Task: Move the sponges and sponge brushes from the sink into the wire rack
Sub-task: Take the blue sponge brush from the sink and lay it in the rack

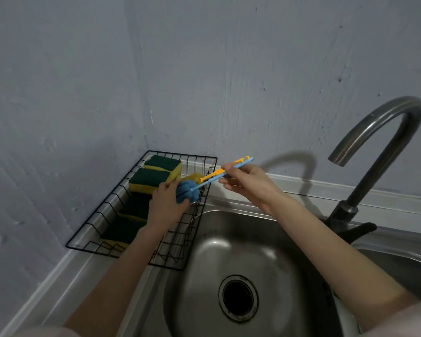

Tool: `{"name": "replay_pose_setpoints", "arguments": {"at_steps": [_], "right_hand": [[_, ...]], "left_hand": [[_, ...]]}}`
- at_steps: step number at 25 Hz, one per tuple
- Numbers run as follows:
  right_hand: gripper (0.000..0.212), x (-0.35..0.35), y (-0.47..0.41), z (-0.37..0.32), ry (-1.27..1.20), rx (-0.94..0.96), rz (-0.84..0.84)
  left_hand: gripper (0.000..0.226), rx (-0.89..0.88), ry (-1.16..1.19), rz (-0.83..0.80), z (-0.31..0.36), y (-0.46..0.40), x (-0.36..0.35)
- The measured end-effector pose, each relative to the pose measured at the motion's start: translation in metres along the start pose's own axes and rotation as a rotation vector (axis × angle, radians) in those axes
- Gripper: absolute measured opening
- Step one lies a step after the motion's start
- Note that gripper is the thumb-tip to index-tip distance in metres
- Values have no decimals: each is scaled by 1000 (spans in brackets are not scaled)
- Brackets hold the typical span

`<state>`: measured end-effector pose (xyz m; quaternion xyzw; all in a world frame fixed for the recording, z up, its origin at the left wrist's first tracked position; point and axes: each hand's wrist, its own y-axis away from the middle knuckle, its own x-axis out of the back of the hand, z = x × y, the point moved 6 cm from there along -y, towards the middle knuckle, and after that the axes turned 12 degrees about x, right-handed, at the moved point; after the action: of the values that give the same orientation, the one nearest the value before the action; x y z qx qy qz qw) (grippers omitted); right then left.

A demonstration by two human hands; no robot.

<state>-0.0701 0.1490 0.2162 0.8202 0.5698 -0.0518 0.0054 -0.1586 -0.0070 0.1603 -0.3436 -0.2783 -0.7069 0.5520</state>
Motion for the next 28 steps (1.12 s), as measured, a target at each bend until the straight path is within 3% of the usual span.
{"name": "replay_pose_setpoints", "arguments": {"at_steps": [10,18,22,28], "right_hand": [[30,3,-38,53,104,-104,34],[26,20,-32,72,158,-159,32],[28,27,-20,69,176,-175,24],[28,44,10,55,326,-199,-36]], "left_hand": [[51,84,30,-163,-20,-42,-45],[65,55,-24,-246,-18,-39,-53],[66,19,-14,-232,-9,-30,-43],[44,-116,-14,-145,23,-9,-18]]}}
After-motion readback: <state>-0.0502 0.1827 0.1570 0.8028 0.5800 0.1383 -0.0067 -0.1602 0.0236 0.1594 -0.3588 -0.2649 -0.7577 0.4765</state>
